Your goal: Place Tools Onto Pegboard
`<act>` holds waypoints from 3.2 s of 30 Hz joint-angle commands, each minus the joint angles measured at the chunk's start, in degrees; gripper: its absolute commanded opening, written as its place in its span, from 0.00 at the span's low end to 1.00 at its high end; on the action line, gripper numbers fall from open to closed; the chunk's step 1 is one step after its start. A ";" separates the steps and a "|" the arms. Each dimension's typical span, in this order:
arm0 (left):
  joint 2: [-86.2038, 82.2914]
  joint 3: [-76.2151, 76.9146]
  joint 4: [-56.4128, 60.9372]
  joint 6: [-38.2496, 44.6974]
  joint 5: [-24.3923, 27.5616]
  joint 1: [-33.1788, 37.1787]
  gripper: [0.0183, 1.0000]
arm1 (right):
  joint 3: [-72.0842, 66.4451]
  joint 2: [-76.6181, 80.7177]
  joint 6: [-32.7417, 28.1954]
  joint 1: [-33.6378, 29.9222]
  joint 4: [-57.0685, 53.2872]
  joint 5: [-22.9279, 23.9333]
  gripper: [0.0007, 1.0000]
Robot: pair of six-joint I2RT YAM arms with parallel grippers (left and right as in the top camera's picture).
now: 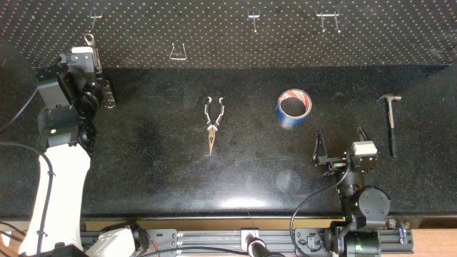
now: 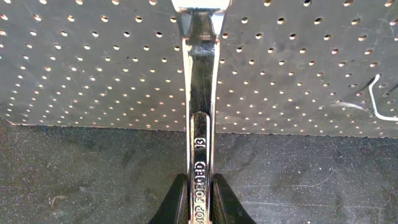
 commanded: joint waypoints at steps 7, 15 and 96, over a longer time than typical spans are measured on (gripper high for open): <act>-2.69 2.12 2.03 -1.03 -0.50 -0.15 0.01 | -0.35 -0.42 0.68 0.35 0.11 -0.48 0.98; -3.48 2.12 1.62 -1.03 1.33 -0.26 0.01 | -0.35 -0.42 0.68 0.35 0.11 -0.48 0.98; -2.64 2.10 1.62 -3.74 -6.38 -6.21 0.01 | -0.37 -0.42 0.68 0.35 0.11 -0.48 0.97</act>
